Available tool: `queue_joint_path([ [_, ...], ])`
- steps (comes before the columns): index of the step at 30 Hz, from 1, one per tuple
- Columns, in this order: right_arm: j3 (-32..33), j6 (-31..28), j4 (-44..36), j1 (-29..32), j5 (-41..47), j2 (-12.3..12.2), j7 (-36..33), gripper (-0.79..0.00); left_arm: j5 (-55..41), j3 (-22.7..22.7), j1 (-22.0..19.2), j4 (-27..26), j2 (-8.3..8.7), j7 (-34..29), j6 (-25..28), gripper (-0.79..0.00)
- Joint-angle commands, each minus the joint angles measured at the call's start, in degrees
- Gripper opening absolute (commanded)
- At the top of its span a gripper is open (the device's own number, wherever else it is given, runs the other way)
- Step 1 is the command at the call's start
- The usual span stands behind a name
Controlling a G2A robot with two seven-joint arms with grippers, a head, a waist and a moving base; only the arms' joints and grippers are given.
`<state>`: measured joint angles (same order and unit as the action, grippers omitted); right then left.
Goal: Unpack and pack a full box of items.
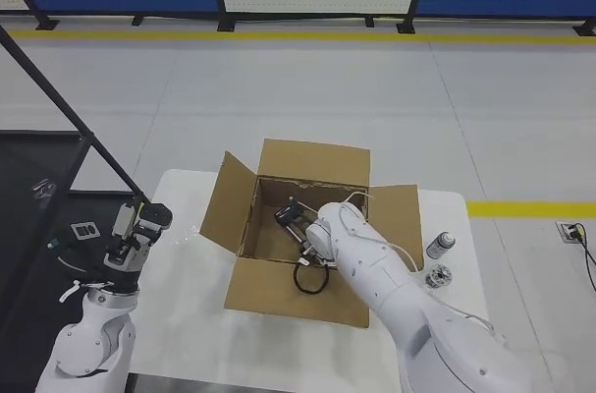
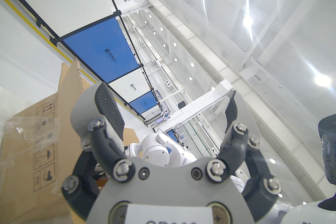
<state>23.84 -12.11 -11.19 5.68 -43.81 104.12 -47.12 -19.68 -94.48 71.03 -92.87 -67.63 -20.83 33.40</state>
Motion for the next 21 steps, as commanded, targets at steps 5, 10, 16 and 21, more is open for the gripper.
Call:
queue_joint_path([
  [5,0.89,0.4,0.44,-1.16,0.2,0.15,2.59,-0.557,0.0,0.0,0.0,0.0,0.0,0.0,0.0,0.0],
  [10,1.91,0.02,-0.15,-2.87,0.39,-0.24,6.32,-0.551,0.0,0.0,0.0,0.0,0.0,0.0,0.0,0.0],
  [16,3.19,-1.66,-2.28,-3.77,-0.01,-1.49,13.54,-0.545,0.0,0.0,0.0,0.0,0.0,0.0,0.0,0.0],
  [21,4.84,-2.21,-4.62,-4.02,-0.85,-3.67,21.51,-0.483,0.0,0.0,0.0,0.0,0.0,0.0,0.0,0.0],
])
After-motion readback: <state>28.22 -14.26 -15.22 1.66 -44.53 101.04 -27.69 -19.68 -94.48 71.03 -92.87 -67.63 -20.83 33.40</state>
